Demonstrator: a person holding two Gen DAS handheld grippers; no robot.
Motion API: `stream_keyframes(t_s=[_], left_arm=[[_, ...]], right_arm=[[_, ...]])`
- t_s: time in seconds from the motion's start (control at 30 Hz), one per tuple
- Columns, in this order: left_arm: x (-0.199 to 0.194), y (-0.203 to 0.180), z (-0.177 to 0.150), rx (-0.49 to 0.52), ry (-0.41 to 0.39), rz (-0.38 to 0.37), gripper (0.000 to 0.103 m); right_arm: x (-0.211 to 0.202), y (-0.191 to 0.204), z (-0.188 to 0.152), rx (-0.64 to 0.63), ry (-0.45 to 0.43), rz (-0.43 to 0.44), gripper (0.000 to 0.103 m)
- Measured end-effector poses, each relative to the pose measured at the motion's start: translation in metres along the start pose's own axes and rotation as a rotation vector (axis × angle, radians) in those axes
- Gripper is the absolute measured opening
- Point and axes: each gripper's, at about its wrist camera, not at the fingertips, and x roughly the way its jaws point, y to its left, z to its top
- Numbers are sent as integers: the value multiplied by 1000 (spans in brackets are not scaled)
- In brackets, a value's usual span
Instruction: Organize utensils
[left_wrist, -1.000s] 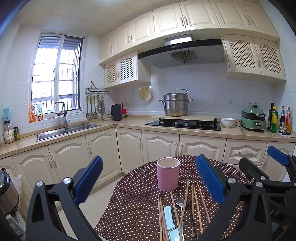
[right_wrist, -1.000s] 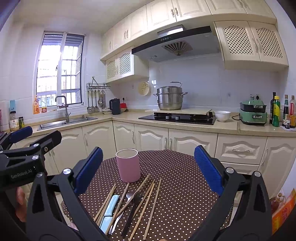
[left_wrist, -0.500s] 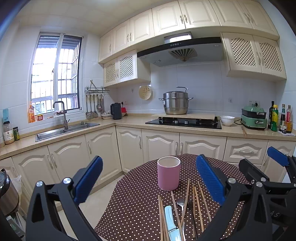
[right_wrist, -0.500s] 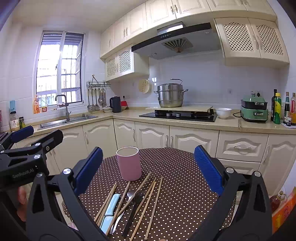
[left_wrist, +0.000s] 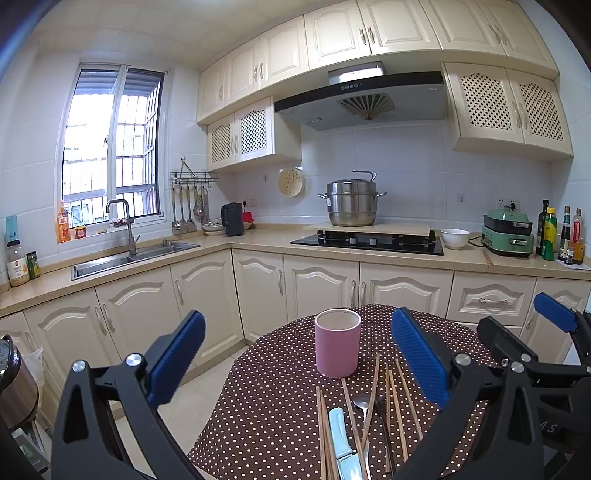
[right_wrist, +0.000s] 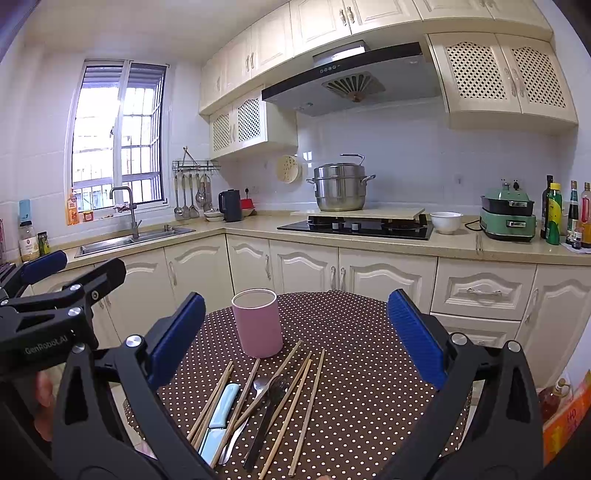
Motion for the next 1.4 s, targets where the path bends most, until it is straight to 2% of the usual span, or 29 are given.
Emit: stream_keyframes(t_s=[0.7, 0.87, 0.97, 1.07, 1.23, 1.4], left_arm=[[2, 4, -1, -4, 18, 3, 99], [7, 1, -2, -9, 50, -9, 99], [14, 2, -4, -23, 86, -32, 99], [26, 7, -6, -50, 157, -95, 99], [57, 14, -22, -82, 327, -165, 99], [90, 14, -51, -22, 500, -154, 99]], right_arm=[[1, 0, -2, -15, 11, 1, 97], [7, -4, -3, 10, 50, 18, 97], [14, -7, -5, 26, 95, 42, 97], [21, -9, -7, 32, 129, 55, 97], [42, -17, -18, 31, 238, 58, 97], [64, -21, -40, -16, 347, 24, 97]])
